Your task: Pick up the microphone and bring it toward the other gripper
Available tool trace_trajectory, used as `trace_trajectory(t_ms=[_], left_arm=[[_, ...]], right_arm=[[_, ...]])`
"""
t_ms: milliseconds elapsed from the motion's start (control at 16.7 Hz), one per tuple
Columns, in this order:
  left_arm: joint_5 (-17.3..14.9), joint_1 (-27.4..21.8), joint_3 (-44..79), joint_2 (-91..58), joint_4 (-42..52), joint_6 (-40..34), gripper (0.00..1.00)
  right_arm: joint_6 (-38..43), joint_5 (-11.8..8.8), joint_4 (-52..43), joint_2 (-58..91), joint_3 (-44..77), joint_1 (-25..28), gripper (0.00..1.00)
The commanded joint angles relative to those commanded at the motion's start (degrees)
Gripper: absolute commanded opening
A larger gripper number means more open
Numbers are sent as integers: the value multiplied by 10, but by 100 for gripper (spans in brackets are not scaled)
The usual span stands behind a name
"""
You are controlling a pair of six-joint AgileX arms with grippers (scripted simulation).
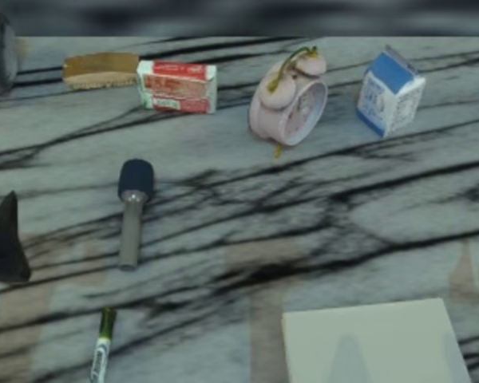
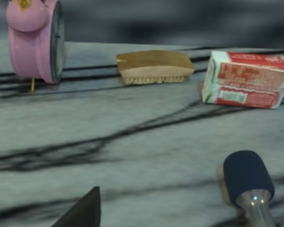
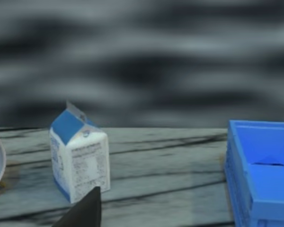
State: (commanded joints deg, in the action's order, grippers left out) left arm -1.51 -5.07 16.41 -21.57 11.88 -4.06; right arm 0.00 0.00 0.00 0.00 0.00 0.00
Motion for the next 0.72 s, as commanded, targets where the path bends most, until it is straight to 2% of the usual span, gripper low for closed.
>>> trace_trajectory(t_ms=[720], left_arm=[[-11,-106,427,-646,310,-108,100]], right_arm=[[0,0,0,0,0,0,100]])
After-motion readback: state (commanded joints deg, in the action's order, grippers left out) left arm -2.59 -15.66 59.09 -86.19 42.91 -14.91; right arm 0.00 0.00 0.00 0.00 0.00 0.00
